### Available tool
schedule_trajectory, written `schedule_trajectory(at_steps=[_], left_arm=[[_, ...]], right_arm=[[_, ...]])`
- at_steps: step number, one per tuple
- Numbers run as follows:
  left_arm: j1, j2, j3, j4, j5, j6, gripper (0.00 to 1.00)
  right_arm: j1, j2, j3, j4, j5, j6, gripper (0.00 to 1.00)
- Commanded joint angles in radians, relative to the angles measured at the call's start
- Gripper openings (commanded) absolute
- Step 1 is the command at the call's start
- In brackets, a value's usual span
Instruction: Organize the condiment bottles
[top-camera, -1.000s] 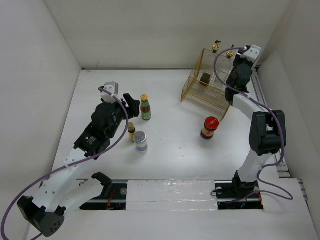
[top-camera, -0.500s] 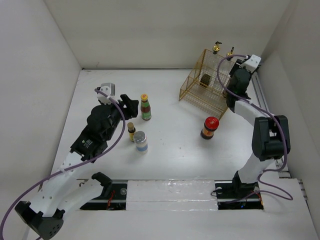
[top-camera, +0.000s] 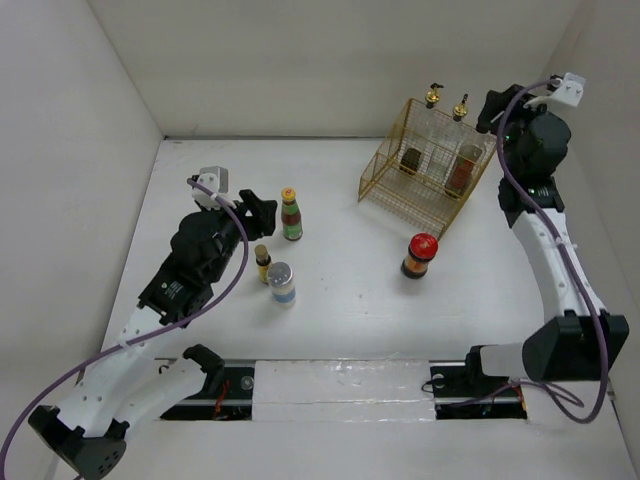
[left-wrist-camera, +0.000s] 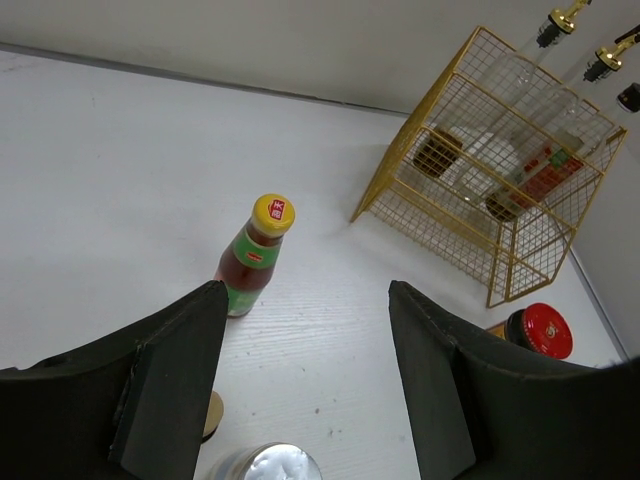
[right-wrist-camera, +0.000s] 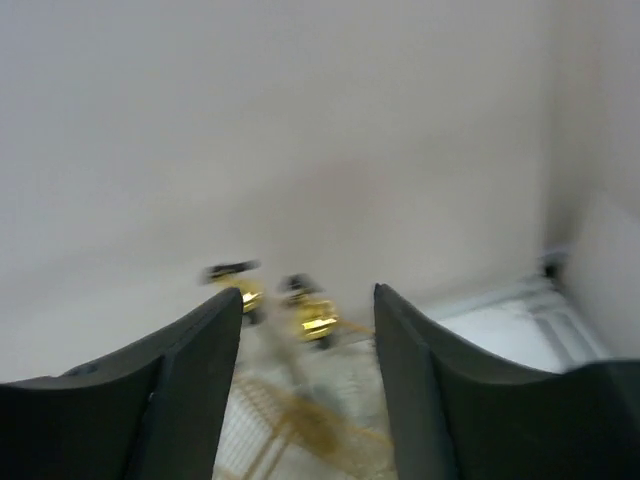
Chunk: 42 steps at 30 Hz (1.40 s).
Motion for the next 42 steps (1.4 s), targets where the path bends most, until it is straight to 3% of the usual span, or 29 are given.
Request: schedule_trajectory(at_steps=[1,2,4,5,6,8,9,12,16,24,34,36,39,40,42], left_arm=[[-0.004,-0.021,0.014,0.040,-0.009,-0.006,0.61],[-0.004,-0.021,0.014,0.040,-0.021,-0.006,0.62],[-0.004,-0.021,0.014,0.029,-0.037,-0.006,0.62],[-0.004,-0.021,0.014,0.029,-0.053,-0.015,0.62],[-0.004,-0.032,0.014,0.029,-0.063,-0.016,0.62],[-0.004,-0.041,0.014,0.020,-0.101,-0.016,0.62],[-0.004,-0.053,0.014,0.020,-0.112,-0.025,0.62],[-0.004,-0.067,0.014,0.020,-0.138,-0.025,0.62],[-0.004,-0.076,0.005,0.029,-0.138,-0.025,0.64],[-0.004,-0.056,0.005,0.029,-0.104,-0.025,0.64],[-0.004,-0.056,0.005,0.029,-0.095,-0.016,0.64],[-0.004,-0.056,0.005,0.029,-0.095,-0.016,0.64],[-0.004,-0.056,0.005,0.029,-0.095,-0.016,0.64],[-0.004,-0.056,0.005,0.029,-0.095,-0.016,0.64],[-0.004,-0.056,0.005,0.029,-0.095,-0.016,0.64]], right_arm=[[0.060,-0.090,-0.029,-0.086,-0.394,0.055,0.57],[0.089,-0.090,-0.050,-0.086,-0.454,0.064,0.27],[0.216,-0.066,-0.064,-0.086,-0.561,0.046,0.08],[0.267,-0.048,-0.064,-0.086,-0.577,0.027,0.05],[0.317,-0.005,-0.064,-0.101,-0.586,-0.021,0.05],[0.447,0.049,-0.051,-0.132,-0.586,-0.065,0.21],[0.483,0.078,-0.029,-0.149,-0.586,-0.086,0.45],[0.587,0.172,-0.018,-0.158,-0.586,-0.129,0.76],[0.663,0.281,0.040,-0.158,-0.574,-0.160,0.89],[0.701,0.488,0.187,-0.158,-0.519,-0.192,0.90],[0.753,0.649,0.333,-0.149,-0.497,-0.211,0.78],[0.762,0.649,0.333,-0.138,-0.488,-0.211,0.74],[0.772,0.649,0.333,-0.083,-0.471,-0.198,0.53],[0.772,0.649,0.304,-0.066,-0.457,-0.198,0.41],[0.772,0.597,0.267,0.013,-0.416,-0.163,0.34]])
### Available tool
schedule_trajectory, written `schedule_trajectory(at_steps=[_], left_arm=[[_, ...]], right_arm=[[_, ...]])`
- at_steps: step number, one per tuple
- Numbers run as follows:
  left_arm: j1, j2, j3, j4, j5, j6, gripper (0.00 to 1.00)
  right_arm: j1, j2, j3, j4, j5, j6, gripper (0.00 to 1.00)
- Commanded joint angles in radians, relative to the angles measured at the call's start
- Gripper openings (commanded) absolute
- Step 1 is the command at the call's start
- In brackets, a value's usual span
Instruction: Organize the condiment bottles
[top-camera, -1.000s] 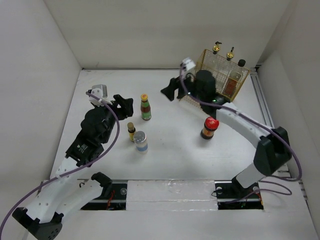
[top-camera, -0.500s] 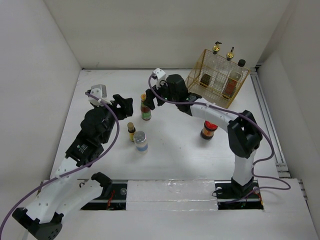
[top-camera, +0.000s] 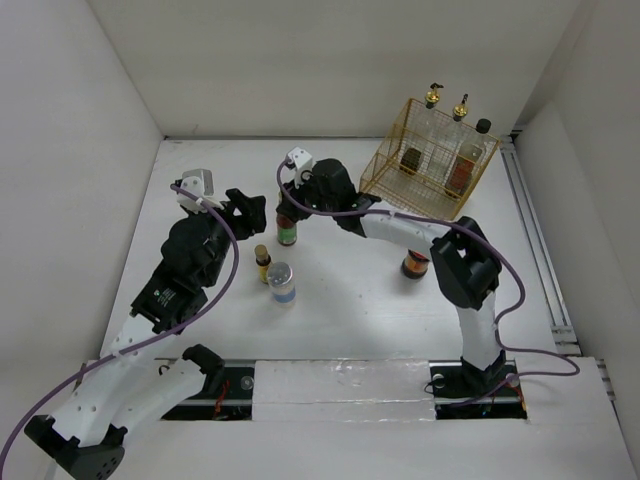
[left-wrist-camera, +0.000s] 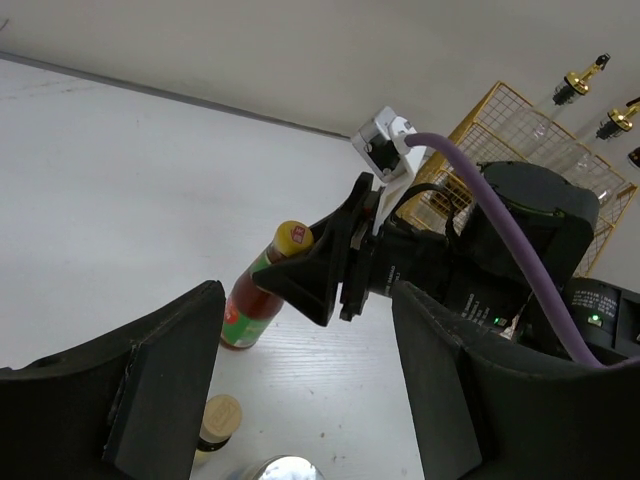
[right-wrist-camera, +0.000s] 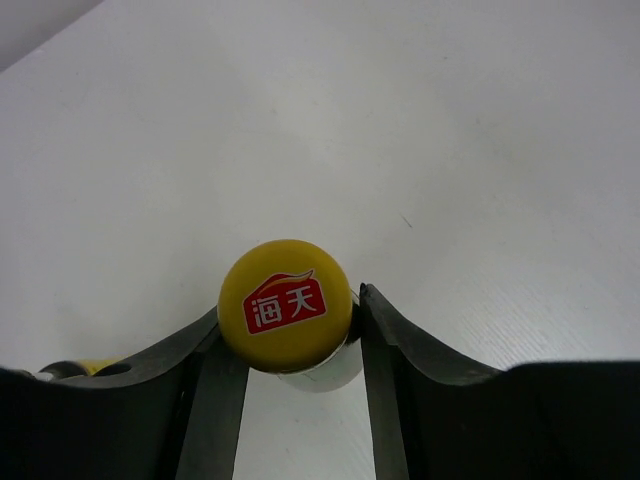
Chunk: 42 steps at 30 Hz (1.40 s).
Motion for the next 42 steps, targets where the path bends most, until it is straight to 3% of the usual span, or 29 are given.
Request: schedule_trajectory(at_steps=[1,6,15,25,42], left_arm=[[-0.004,-0.008,0.005,0.030,0.009,0.003,0.64],[-0.004,0.001,0.005,0.030,0.018,0.003,0.64],[-0.004,0.001,0.005,0.030,0.027,0.003,0.64],[-0.004,0.020,0.005,0.040,0.036,0.003,0.64],[-0.004,0.029,0.005,0.040,0.027,0.012,0.64]], right_arm=[[0.011,-0.087,-0.022,0.199,0.047,0.026,0.31],[-0.047,-0.294,-0.120,0.292,0.128,0.084,0.22],[-0.329,-0.503,-0.223,0.303,0.260,0.189,0.21],[-0.496,-0.471,-0.145,0.303,0.366,0.158,0.20],[-0.486,-0.324,-0.102,0.449,0.519,0.051,0.20]])
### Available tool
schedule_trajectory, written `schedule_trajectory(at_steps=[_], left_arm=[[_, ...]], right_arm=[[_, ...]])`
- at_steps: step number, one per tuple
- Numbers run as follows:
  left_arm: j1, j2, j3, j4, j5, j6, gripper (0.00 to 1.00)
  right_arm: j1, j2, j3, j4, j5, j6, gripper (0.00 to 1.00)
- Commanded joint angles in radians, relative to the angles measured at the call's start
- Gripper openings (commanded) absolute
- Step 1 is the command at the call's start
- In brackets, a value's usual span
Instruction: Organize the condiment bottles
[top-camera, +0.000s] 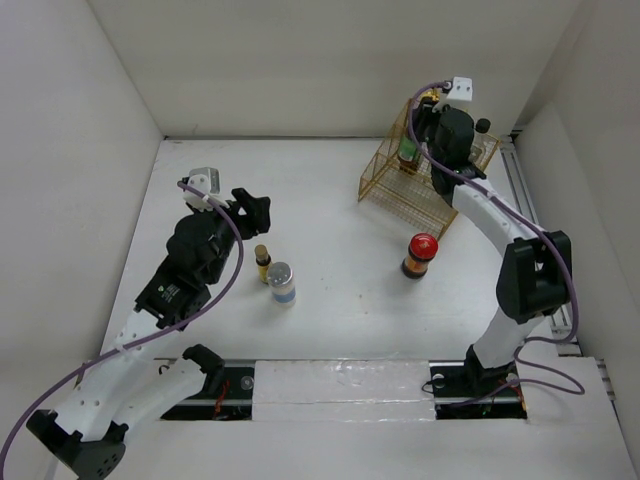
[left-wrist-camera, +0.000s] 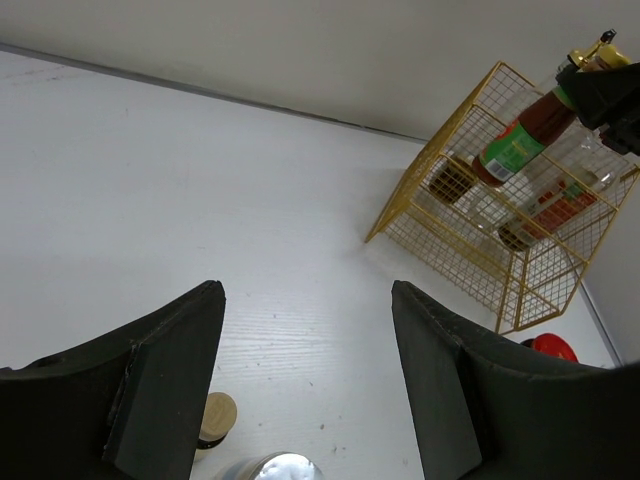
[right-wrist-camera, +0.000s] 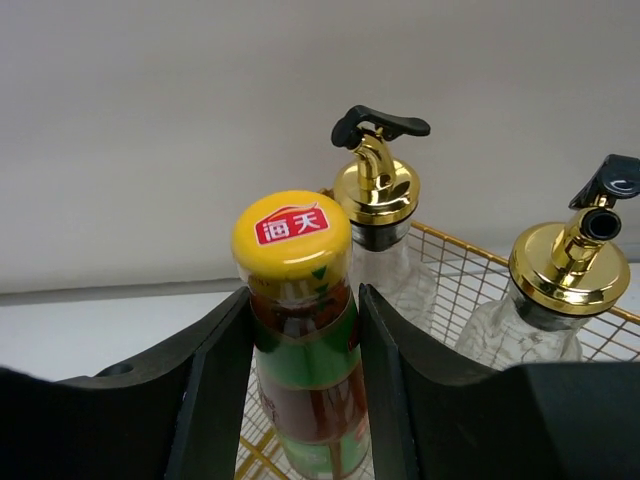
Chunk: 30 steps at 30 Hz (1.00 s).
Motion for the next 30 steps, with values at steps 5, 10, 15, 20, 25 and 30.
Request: schedule_trajectory(at_steps=[5,10,15,20,25,30], left_arm=[[-0.004,0.003,0.005,0.039,0.001,0.011,0.64],[-0.004,0.003,0.005,0.039,-0.008,0.011,0.64],[-0.004,0.012,0.005,0.039,0.001,0.011,0.64],[-0.004,0.012,0.005,0.039,0.012,0.011,0.64],[-0.004,0.021,0.005,0.039,0.022,0.011,0.64],[-0.004,0.021,0.005,0.039,0.032,0.011,0.64]], right_arm=[[0.052,0.048,0.125,0.222,0.116,-0.106,0.20],[0.071,0.083,0.063,0.265,0.127,-0.115,0.20],[0.100,0.103,-0.002,0.275,0.164,-0.115,0.20],[0.109,0.123,-0.043,0.286,0.202,-0.115,0.25],[0.109,0.132,-0.075,0.277,0.212,-0.103,0.35],[0.109,0.103,-0.111,0.268,0.212,-0.072,0.56]])
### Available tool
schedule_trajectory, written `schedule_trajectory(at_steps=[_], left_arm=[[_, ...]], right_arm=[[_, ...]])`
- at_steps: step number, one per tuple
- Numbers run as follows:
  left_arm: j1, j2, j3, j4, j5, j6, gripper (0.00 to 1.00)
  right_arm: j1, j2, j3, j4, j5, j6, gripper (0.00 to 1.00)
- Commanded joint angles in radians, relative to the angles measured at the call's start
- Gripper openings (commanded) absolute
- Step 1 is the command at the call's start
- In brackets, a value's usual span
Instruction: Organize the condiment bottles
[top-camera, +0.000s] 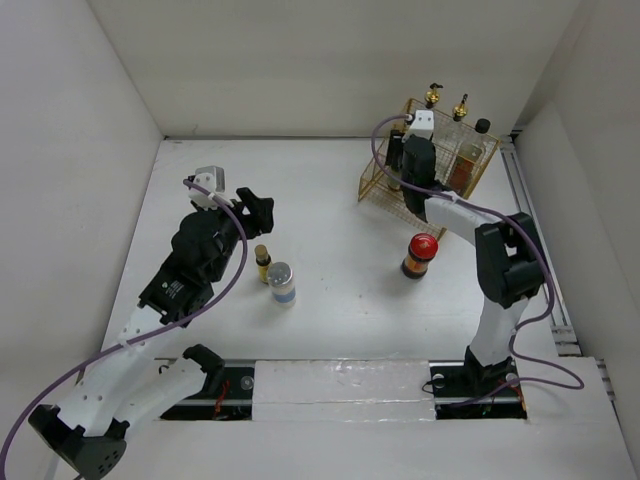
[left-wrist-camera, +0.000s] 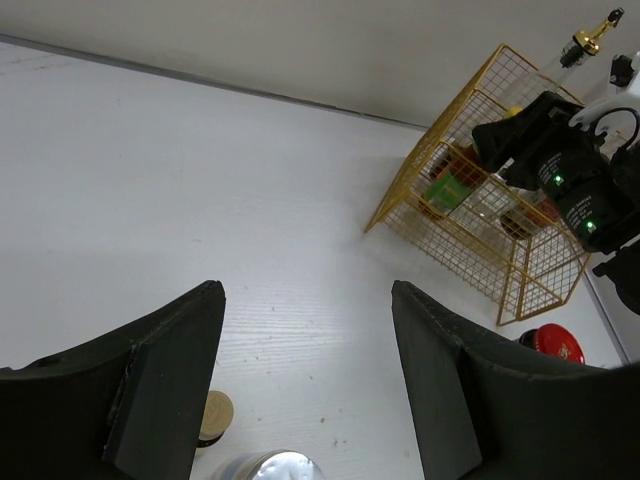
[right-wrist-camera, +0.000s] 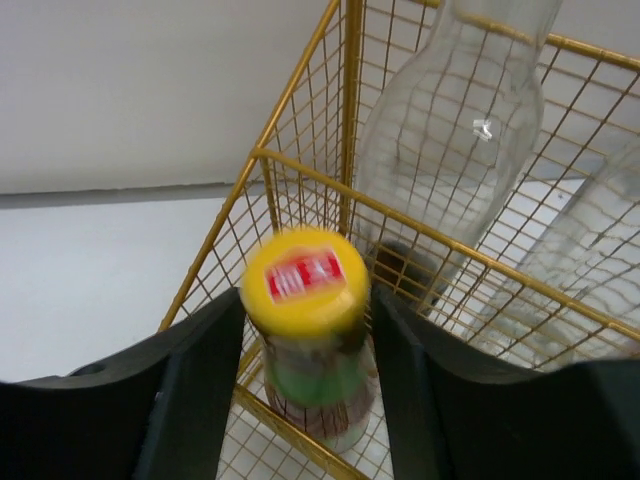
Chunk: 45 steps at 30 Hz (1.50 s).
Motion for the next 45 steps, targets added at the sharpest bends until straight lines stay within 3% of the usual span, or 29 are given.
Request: schedule_trajectory(at_steps=[1,11,16,19,21,22,26,31,35,45], left_arm=[[-0.004,-0.005,0.005,0.038,0.014,0.011,0.64],[-0.004,-0.023,0.005,0.038,0.023,0.011,0.64],[-0.004,-0.023,0.005,0.038,0.033,0.002,0.64],[-0.004,-0.023,0.005,0.038,0.056,0.002,0.64],[-0.004,-0.023,0.005,0.038,0.056,-0.009,0.66],[-0.004,-0.013,0.015,0.028,0.068,-0.009,0.71],[-0.004,-0.003,0.024,0.028,0.109,-0.018,0.75],[-0.004,-0.012,0.034,0.018,0.131,-0.018,0.75],[-0.004,-0.037,0.034,0.018,0.149,-0.028,0.75],[-0.004,-0.048,0.034,0.018,0.158,-0.028,0.75]], right_arm=[[0.006,-0.063,0.005,0.144,0.023,0.032,0.60],[-0.013,-0.235,0.060,-0.054,-0.062,0.095,0.89],[-0.013,-0.383,0.071,-0.399,-0.073,0.225,0.94],[0.024,-0.517,-0.044,-0.587,-0.055,0.322,0.94],[0.059,-0.577,-0.116,-0.701,-0.032,0.344,0.95],[0.068,-0.626,-0.132,-0.843,-0.015,0.365,0.95],[0.133,-0.758,-0.184,-1.178,0.097,0.456,0.95],[0.130,-0.859,-0.207,-1.394,-0.007,0.505,0.97],[0.081,-0.826,-0.254,-1.424,-0.079,0.490,1.00],[0.081,-0.614,-0.254,-1.147,-0.217,0.379,1.00]])
